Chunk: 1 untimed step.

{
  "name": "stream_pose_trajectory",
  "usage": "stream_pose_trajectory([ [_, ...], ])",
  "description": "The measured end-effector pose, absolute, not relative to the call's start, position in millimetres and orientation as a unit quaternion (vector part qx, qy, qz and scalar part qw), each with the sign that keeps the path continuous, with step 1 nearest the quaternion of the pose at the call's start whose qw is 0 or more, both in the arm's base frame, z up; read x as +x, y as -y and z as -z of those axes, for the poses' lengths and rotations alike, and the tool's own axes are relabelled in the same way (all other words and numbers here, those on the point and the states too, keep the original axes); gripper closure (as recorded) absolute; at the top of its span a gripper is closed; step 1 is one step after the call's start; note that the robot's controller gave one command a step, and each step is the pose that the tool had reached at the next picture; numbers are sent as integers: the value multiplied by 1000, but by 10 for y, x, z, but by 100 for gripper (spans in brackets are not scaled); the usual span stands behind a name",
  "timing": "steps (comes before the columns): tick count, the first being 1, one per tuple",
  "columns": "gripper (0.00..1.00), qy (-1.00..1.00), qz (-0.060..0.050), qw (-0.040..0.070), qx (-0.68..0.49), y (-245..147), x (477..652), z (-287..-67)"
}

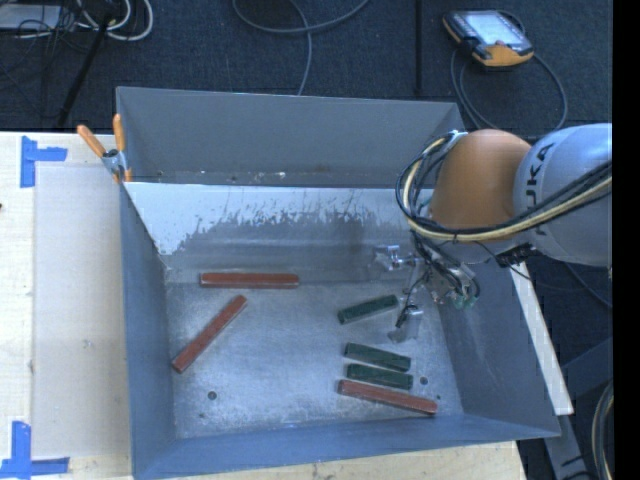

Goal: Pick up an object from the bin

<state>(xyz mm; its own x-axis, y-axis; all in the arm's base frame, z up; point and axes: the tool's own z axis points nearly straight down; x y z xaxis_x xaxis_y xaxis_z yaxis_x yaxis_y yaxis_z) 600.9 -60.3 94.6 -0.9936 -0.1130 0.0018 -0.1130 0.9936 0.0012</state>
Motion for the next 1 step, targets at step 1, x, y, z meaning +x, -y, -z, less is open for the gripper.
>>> stream_pose_trajectory([
  [1, 0, 1000, 0, -1, 16, 545, 6202, -996],
])
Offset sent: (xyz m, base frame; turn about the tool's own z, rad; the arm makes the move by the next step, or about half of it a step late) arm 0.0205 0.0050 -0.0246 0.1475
